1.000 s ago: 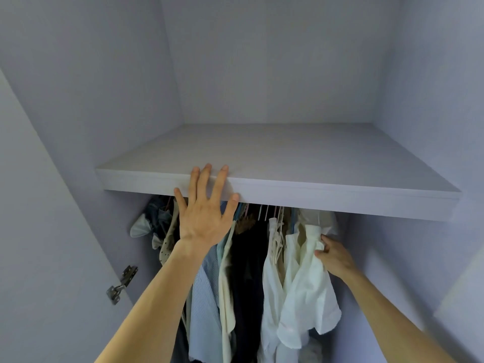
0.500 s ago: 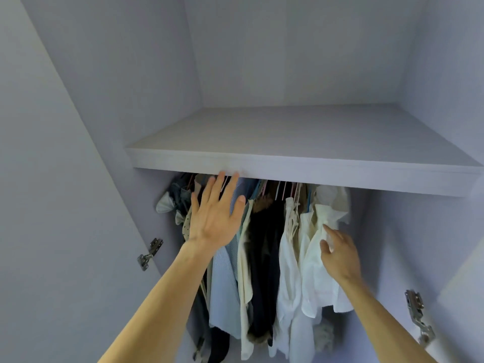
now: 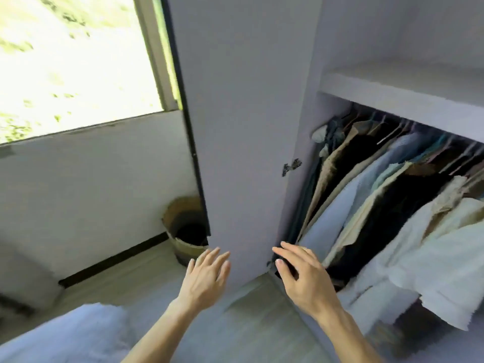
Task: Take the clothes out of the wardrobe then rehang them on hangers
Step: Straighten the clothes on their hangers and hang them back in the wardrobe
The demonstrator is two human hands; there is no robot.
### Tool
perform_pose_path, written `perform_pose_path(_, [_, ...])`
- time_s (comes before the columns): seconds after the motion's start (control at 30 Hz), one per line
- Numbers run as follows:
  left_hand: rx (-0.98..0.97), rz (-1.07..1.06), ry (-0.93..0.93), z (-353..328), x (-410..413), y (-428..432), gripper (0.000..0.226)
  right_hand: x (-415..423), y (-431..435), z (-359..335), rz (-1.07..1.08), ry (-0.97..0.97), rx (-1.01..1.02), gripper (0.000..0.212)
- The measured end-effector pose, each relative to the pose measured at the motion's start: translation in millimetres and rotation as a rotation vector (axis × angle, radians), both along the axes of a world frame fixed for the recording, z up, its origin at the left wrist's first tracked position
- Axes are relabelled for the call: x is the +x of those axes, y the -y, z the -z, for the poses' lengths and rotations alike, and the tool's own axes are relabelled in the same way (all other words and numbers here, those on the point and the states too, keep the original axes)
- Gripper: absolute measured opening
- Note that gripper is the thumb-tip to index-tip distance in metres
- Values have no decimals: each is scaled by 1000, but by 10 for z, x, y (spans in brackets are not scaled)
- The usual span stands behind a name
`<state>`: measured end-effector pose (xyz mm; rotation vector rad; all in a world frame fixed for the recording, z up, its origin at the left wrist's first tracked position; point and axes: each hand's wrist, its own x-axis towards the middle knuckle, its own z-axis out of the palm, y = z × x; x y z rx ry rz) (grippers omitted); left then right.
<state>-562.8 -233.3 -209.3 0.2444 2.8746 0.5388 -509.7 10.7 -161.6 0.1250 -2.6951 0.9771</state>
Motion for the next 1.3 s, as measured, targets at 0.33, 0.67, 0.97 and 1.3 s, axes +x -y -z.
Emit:
perform_pose_path(0.33, [-28,-777,176,517,2755,2414,51,824,2559,482,-863,199,250,39])
perform_pose_path(0.67, [38,-1574,200,490,5607,2459,54,2032,4215,399,-1595,82,397,34])
perform_pose_path(0.97, [55,-2074,176,378,6694,1264,53,3012,4496,477,-2094,-13,483,40])
perform_pose_path(1.3, [186,-2384,271,727,7105,-46,54,3849,4182,889,-2416,-16,707,46])
